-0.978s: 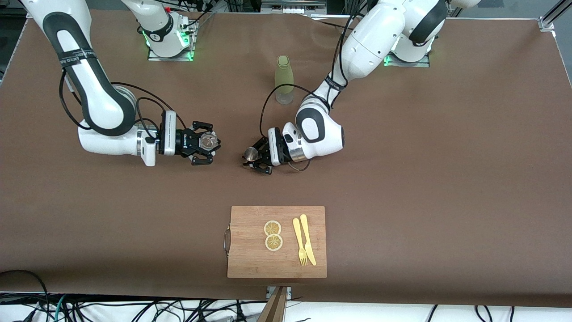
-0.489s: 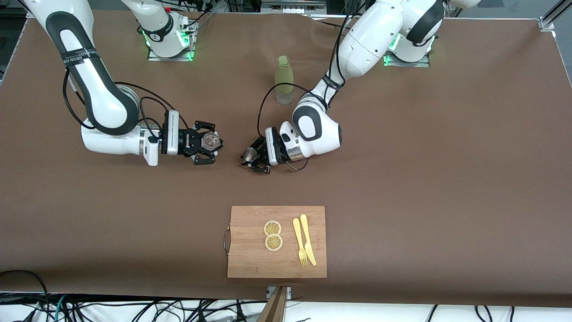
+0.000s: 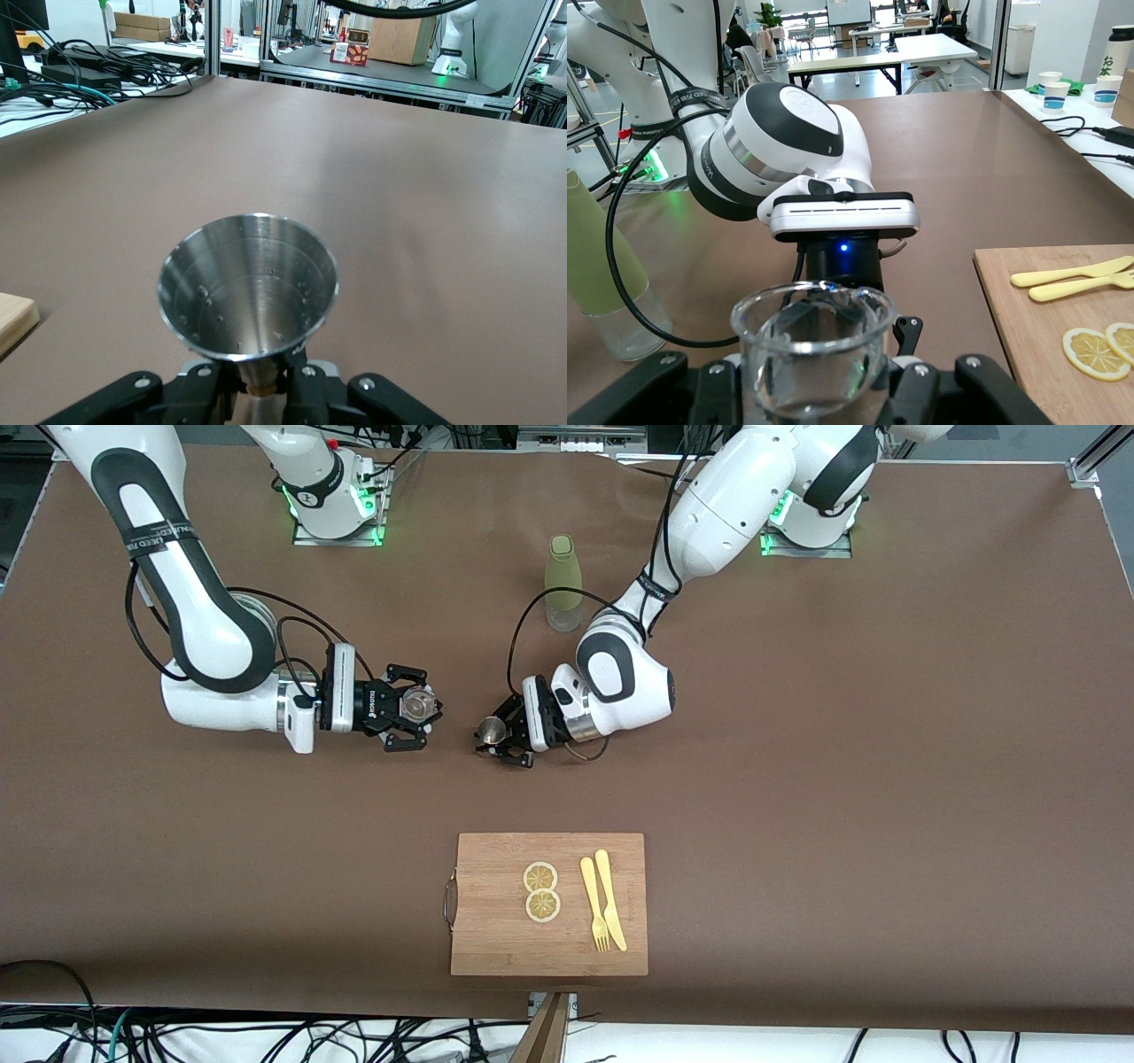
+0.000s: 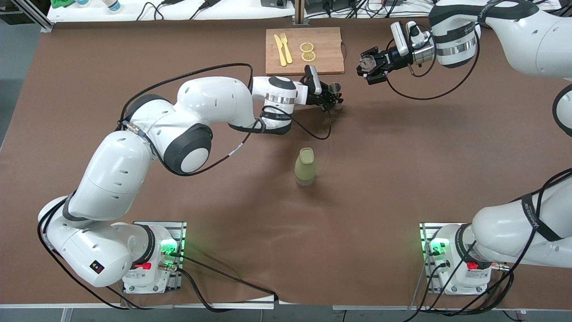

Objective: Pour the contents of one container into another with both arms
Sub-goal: 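Tilt the glass cup over the jigger held by the left gripper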

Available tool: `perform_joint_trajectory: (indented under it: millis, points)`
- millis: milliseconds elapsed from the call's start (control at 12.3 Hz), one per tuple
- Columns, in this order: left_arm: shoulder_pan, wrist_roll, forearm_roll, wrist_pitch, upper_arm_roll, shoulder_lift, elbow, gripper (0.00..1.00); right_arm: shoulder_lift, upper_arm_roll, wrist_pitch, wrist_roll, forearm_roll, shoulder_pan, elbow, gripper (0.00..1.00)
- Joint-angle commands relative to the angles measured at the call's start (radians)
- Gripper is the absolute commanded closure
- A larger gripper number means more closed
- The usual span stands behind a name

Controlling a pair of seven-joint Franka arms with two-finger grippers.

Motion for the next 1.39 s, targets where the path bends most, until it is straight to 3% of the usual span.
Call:
perform_joint_trajectory:
  millis: [0,244,1304]
  points:
    - [-0.013,0.004,-0.044,0.019,0.005,0.018,0.038,1.0,-0.06,0.013,0.03,0.002,0.024,-0.004,-0.065,0.94]
    - [-0.015,0.003,-0.043,0.02,0.005,0.018,0.038,1.0,-0.09,0.041,0.067,0.013,0.026,-0.004,-0.095,0.94]
    - [-0.039,-0.031,-0.043,0.086,0.005,0.018,0.043,1.0,-0.105,0.041,0.237,0.107,0.012,0.099,-0.103,0.94]
